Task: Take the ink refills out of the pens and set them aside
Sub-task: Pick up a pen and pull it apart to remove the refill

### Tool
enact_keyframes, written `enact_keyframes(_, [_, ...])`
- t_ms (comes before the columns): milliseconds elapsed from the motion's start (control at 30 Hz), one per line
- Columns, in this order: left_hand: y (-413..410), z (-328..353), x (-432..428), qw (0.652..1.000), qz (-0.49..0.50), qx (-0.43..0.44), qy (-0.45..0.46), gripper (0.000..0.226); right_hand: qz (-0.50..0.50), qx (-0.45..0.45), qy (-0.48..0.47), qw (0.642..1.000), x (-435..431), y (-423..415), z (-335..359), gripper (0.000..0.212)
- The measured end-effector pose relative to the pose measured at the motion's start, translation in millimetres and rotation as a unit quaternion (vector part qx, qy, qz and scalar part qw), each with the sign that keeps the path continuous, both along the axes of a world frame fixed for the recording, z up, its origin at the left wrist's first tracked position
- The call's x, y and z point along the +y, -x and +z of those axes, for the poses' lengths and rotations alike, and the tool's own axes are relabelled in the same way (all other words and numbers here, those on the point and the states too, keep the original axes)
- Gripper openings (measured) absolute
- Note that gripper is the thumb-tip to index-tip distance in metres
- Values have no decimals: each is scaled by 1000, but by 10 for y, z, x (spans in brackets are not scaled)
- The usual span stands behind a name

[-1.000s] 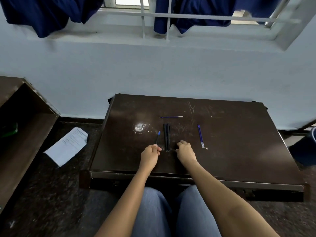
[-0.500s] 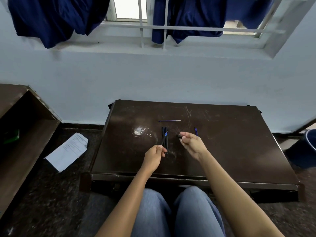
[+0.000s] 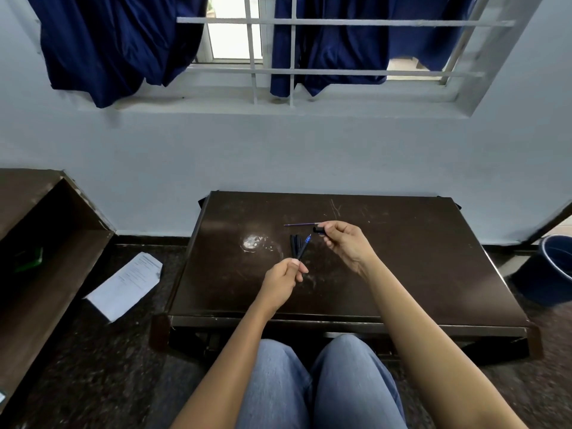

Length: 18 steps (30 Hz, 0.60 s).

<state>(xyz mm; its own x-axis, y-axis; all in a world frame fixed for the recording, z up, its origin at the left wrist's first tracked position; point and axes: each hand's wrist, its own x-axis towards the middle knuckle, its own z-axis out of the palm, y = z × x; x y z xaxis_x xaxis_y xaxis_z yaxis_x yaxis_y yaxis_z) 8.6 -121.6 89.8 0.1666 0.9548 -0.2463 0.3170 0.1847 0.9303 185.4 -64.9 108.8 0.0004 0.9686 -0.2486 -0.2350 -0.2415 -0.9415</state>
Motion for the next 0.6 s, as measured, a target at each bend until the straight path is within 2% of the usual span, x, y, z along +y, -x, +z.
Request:
enact_keyframes(300, [13,78,-78,1000,-13,15,-11,34,66,-158,-56,984,-39,-59,94,20])
enact_keyframes(467, [21,152,-78,999,-24,30,7,36,98,-262,-75,957,-69,-95,210,4])
enact_keyframes(533, [31,208,-77,999,-32,3,35,37,104,-280,-59,953,-64,-104,236,17])
enact_keyframes(600, [26,283,-85,996,-37,-43,64,38,96,-243,-40,965,-68,-91,247,24])
